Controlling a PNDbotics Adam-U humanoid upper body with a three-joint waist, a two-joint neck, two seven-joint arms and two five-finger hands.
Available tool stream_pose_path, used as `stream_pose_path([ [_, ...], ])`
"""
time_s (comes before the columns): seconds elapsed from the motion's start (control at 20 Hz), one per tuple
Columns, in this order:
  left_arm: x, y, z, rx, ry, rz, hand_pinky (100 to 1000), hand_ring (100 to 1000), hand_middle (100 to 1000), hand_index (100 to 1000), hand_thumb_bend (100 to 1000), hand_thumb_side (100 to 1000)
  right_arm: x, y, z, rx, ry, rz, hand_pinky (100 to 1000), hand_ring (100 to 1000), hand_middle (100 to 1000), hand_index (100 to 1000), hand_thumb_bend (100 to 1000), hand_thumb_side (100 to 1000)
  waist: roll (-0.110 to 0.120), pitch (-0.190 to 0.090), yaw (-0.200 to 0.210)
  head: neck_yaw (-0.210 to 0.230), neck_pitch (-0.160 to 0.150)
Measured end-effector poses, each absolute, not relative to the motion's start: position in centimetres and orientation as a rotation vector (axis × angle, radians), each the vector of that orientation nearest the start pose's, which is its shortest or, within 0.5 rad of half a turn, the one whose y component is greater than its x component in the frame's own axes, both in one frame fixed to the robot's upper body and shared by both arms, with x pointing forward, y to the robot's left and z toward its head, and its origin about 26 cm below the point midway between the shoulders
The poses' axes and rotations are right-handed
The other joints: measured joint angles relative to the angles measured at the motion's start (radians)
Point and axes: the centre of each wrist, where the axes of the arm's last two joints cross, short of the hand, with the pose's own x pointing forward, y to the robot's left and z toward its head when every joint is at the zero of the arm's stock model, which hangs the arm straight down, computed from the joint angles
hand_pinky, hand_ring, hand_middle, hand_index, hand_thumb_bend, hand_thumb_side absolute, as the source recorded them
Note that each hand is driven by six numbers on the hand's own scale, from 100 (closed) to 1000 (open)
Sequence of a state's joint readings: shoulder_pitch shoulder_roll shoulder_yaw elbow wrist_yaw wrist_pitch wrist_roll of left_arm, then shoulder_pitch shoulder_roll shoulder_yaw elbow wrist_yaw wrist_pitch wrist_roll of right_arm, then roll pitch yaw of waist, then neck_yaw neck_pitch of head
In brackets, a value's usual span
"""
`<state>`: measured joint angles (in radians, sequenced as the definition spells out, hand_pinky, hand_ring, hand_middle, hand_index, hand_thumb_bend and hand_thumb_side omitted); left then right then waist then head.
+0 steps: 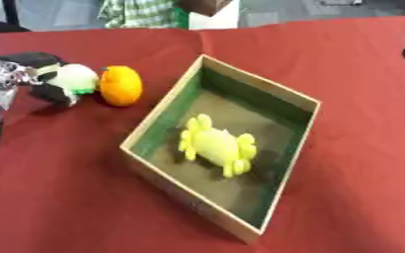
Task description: Pick up objects on the table and place them in the box.
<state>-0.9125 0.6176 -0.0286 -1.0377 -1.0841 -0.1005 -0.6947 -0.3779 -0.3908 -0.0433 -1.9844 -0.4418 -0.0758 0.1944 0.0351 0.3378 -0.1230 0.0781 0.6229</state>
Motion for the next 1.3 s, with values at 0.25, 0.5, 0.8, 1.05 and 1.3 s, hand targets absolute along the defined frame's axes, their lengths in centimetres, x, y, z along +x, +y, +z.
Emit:
stream_pose_path([
  [0.25, 45.2, 35.5, 26.1, 1.006, -0.979, -1.495, 687, 799, 812, 909, 161, 699, 30.7, -27.3, 23.0, 0.37, -2.361, 0.413, 853, 806, 570, 914, 100, 668, 0.001, -0.005, 0.002, -0.001, 0.0],
  [0.5, 45.1, 35.5, 26.5, 0.991, -1.0, -1.486, 671, 786, 790, 868, 100, 659, 30.7, -27.3, 23.0, 0.368, -2.358, 0.409, 854, 806, 570, 914, 100, 669, 0.002, -0.008, 0.006, -0.002, 0.0],
  [0.8, 44.6, 35.1, 27.6, 1.003, -1.077, -1.462, 656, 770, 770, 841, 100, 533, 30.7, -27.3, 23.0, 0.367, -2.357, 0.407, 853, 806, 570, 914, 100, 671, 0.002, -0.01, 0.008, -0.006, 0.0],
  [1.05, 43.7, 33.9, 29.5, 1.074, -1.158, -1.465, 661, 774, 780, 868, 100, 540, 30.7, -27.3, 23.0, 0.367, -2.358, 0.406, 853, 807, 570, 913, 100, 672, 0.0, -0.012, 0.011, -0.01, 0.001],
  [1.3, 43.1, 33.1, 30.4, 1.093, -1.165, -1.497, 677, 793, 812, 912, 100, 597, 30.7, -27.3, 23.0, 0.367, -2.359, 0.406, 854, 808, 570, 914, 100, 669, 0.0, -0.012, 0.01, -0.01, 0.001],
])
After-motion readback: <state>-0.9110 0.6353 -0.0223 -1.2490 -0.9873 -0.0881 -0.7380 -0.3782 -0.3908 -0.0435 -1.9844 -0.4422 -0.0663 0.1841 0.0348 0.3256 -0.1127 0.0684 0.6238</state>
